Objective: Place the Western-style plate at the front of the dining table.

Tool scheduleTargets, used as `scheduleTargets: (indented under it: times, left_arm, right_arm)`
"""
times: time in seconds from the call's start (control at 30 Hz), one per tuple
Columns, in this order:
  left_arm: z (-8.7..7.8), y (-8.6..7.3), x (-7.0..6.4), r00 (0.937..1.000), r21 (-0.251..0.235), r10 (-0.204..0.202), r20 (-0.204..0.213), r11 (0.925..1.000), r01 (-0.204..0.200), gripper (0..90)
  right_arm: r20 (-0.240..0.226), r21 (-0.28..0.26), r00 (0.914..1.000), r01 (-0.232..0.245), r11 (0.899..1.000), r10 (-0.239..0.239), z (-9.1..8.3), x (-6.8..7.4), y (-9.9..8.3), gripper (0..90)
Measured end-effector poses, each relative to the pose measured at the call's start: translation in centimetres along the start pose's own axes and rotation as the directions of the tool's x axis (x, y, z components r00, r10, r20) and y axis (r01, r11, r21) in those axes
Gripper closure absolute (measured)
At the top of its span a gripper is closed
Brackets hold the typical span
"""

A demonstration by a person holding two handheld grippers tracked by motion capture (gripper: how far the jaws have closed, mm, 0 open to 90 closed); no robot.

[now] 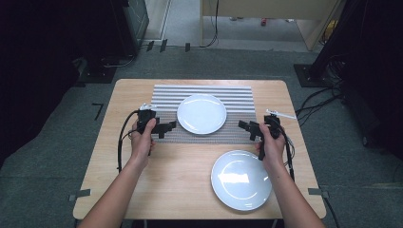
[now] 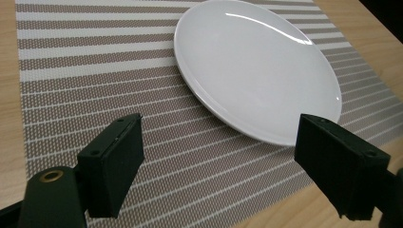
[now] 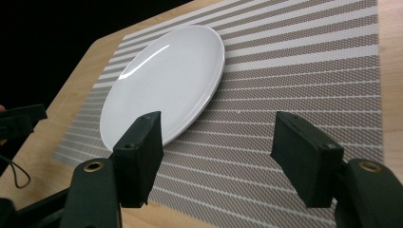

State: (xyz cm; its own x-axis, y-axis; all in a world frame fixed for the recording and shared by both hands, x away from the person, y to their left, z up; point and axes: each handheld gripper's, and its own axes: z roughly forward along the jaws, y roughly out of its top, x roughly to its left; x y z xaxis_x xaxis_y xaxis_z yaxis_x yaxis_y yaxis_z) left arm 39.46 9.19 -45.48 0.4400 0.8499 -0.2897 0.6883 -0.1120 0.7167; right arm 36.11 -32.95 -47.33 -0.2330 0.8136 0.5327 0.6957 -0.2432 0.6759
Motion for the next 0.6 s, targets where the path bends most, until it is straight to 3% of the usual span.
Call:
scheduleTargets:
  times: [0.17, 0.27, 0.6]
  left_arm:
    - [-1.9, -1.1, 0.2, 1.0, -0.034, -0.004, 0.002, 0.9994, 0.004, 16.6]
    - [-3.1, -1.8, 0.2, 0.9998, -0.043, 0.012, 0.014, 0.999, -0.011, 13.9]
    - [-6.0, -4.1, 0.6, 0.9997, -0.082, 0.01, 0.022, 0.9966, -0.008, 10.6]
  right_arm:
    - [0.008, -0.003, 0.999, 0.044, 0.999, -0.044, -1.8, -0.3, -0.6, 33.0]
    - [-0.004, -0.014, 0.9989, 0.048, 0.999, -0.048, -3.1, -0.5, -1.1, 32.5]
    - [0.0, -0.031, 0.9949, 0.101, 0.994, -0.101, -6.3, -0.9, -3.0, 29.7]
